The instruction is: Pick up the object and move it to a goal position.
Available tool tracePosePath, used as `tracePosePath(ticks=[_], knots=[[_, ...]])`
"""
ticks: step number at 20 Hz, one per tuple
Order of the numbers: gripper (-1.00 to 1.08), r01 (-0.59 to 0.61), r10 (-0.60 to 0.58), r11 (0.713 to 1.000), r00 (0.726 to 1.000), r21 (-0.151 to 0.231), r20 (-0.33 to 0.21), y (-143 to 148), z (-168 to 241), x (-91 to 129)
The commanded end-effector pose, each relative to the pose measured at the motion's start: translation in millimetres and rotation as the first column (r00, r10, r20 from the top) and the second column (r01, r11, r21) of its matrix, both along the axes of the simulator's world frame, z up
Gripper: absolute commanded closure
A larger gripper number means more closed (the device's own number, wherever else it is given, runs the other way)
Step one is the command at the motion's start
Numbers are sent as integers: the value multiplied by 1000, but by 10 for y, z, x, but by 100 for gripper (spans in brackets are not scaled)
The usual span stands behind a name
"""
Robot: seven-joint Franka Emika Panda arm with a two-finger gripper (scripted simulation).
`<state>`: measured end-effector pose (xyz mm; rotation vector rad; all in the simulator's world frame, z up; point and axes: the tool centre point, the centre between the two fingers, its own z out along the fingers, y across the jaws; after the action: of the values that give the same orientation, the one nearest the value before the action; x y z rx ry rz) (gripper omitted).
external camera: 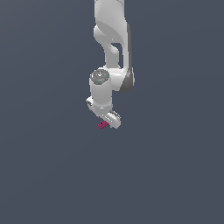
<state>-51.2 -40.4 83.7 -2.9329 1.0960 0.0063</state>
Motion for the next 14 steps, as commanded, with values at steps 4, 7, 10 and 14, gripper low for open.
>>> tracePosePath(ticks=[4,7,10,14], knots=[[-92,131,-131,991,991,-6,-1,-69,-124,-122],[-92,178,-178,984,984,-8,0,-96,-168,-168],[-92,210,-210,978,978,-10,0,-114,-197,-200],[-92,230,-230,973,973,-11,0,-126,-215,-220]])
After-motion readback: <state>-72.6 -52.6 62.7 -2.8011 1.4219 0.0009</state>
